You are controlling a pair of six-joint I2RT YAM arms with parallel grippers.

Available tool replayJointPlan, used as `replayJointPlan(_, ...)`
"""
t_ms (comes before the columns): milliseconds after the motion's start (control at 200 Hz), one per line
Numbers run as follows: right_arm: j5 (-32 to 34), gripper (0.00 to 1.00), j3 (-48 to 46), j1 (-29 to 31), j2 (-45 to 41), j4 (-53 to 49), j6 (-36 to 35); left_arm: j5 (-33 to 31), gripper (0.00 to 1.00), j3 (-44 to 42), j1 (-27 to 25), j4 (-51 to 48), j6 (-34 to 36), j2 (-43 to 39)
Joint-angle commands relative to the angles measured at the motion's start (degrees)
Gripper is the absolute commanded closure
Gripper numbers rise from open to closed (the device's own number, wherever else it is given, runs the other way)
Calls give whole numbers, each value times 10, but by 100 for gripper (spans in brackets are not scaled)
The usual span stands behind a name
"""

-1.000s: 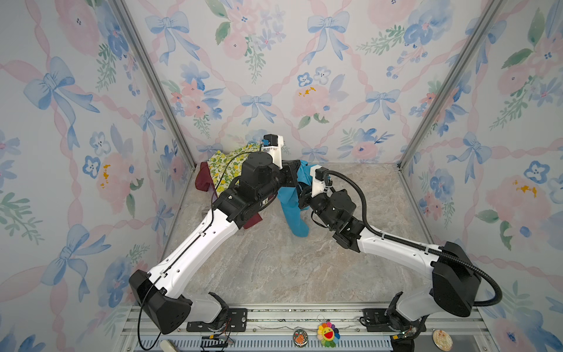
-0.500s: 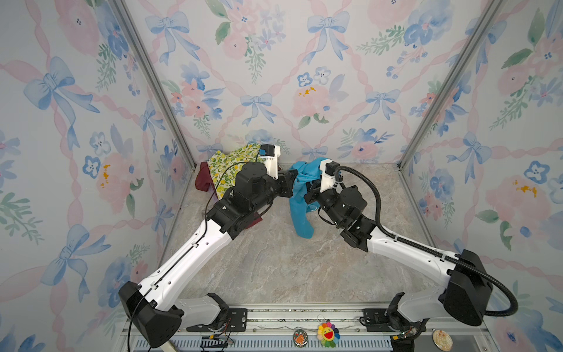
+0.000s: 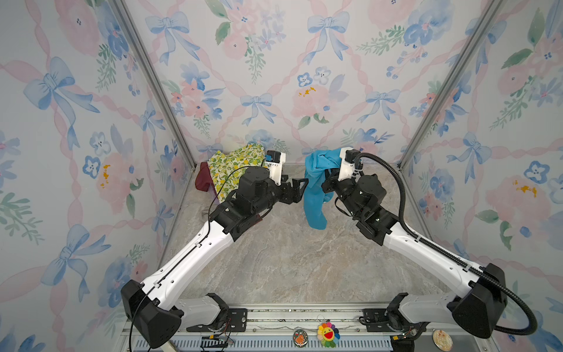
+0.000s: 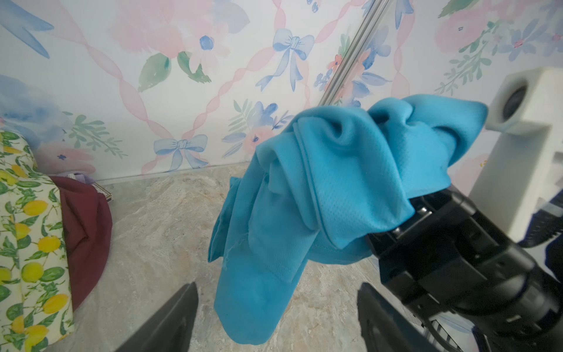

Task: Pick out a specific cloth from the pile
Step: 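Carry the cloth away with the right gripper while the left gripper draws back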

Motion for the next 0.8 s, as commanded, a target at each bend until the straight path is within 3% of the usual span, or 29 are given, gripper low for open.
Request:
replayJointPlan(0,0,100,21,-20,-23,-27,5,8,5,-10,1,5,23,8)
replayJointPlan(380,-28,100,57,-124,-34,-122,-7,23,2,-30,-1,6,65,42)
replayJointPlan(625,-85,100,98,-244,-2,-136,8,18,2,-53,-1,6,89,64)
replayJointPlan(795,-105,100,126,-294,37,-119,1,10,2,-70,-2,6,105,81)
